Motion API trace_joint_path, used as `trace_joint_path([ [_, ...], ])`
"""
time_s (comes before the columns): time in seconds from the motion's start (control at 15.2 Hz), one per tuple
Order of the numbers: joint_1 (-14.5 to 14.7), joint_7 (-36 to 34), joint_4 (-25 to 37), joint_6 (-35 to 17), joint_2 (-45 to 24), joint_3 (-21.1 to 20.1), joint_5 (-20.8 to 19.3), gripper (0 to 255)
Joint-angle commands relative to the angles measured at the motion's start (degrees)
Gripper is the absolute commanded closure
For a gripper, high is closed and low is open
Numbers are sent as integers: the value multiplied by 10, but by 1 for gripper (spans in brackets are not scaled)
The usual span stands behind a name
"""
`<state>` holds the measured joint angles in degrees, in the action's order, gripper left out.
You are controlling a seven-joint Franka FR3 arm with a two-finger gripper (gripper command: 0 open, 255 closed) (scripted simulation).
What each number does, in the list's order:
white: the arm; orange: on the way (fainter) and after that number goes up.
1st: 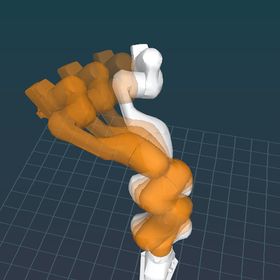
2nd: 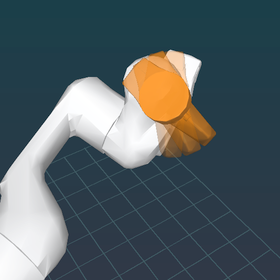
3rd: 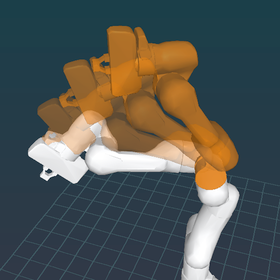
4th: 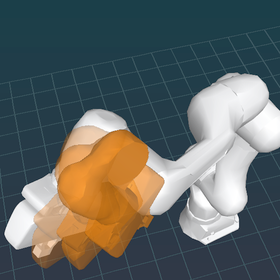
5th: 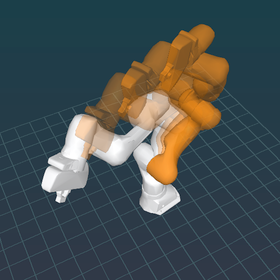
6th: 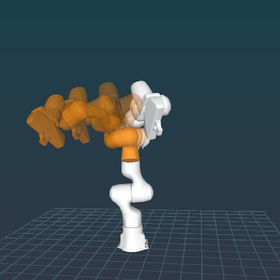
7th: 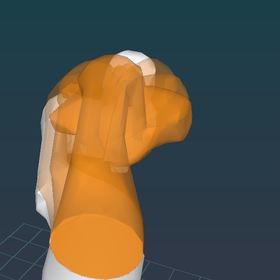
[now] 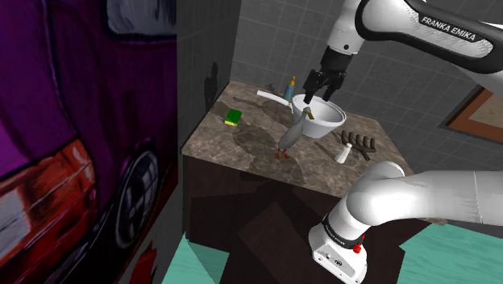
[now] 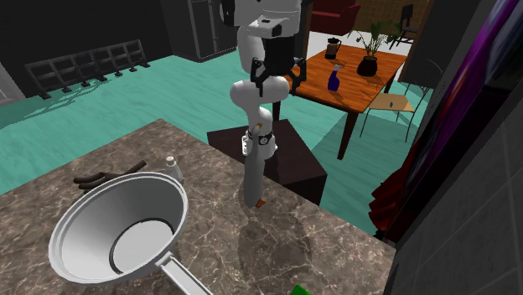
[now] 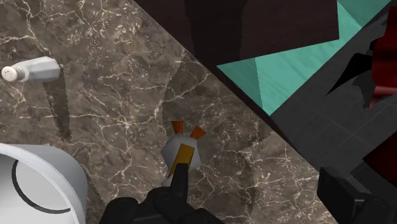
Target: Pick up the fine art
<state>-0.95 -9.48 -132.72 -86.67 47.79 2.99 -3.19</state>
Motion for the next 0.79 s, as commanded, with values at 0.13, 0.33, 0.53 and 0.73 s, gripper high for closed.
trace_joint_path([
  [0.13,-2,31,2,-18,-27,26,-12,0],
  [0.33,-3,76,10,-45,-73,64,-28,0],
  [0.53,-2,120,24,-69,-122,98,-37,0],
  [0.73,-4,119,-1,-91,-119,100,-39,0],
])
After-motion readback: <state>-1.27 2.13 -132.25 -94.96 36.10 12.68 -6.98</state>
